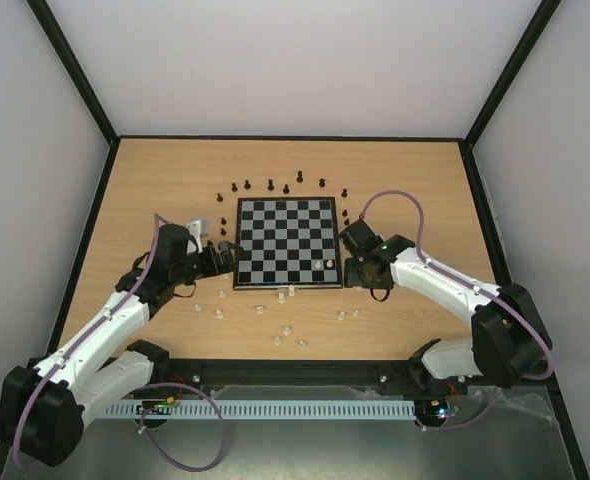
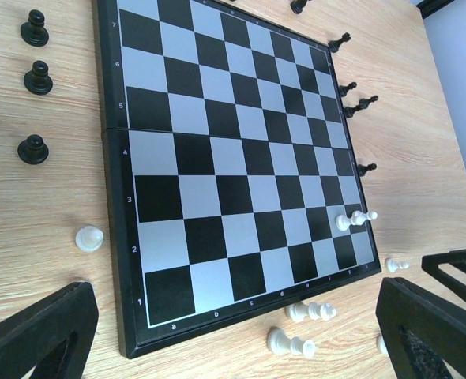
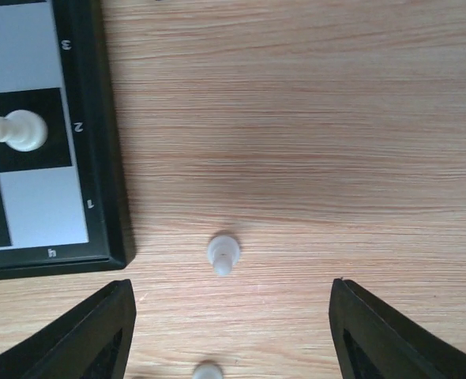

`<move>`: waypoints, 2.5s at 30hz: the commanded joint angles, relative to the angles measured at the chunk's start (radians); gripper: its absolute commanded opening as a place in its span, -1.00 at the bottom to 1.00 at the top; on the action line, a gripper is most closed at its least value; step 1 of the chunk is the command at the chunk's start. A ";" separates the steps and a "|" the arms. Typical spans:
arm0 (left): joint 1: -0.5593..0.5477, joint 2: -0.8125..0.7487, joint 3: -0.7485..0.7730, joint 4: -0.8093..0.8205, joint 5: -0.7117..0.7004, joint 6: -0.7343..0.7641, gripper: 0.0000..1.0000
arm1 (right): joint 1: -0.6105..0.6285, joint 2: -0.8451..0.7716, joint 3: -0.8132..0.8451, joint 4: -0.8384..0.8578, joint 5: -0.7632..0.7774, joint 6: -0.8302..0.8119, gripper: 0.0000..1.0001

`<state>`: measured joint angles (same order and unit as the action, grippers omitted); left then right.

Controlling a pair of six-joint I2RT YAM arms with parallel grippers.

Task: Set up the chess pieces on the board
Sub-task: Pick up the chess piece at the center of the board.

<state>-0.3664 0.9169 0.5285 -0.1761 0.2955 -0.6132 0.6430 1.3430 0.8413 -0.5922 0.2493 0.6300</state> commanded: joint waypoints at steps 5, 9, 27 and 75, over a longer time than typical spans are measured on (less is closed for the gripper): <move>-0.002 0.000 0.027 0.013 0.021 0.000 0.99 | -0.039 0.060 -0.027 0.032 -0.068 -0.019 0.18; -0.002 -0.002 0.028 0.019 0.027 0.000 0.99 | -0.039 0.099 -0.030 0.046 -0.067 -0.024 0.11; -0.003 0.019 0.037 0.033 0.020 -0.001 0.99 | -0.039 0.139 -0.030 0.065 -0.076 -0.042 0.00; -0.003 0.000 0.037 0.014 0.002 0.000 0.99 | -0.039 0.113 0.066 -0.027 -0.044 -0.051 -0.90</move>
<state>-0.3664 0.9352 0.5396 -0.1631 0.3092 -0.6128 0.6083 1.5040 0.8345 -0.5182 0.1913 0.5877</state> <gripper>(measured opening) 0.994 0.063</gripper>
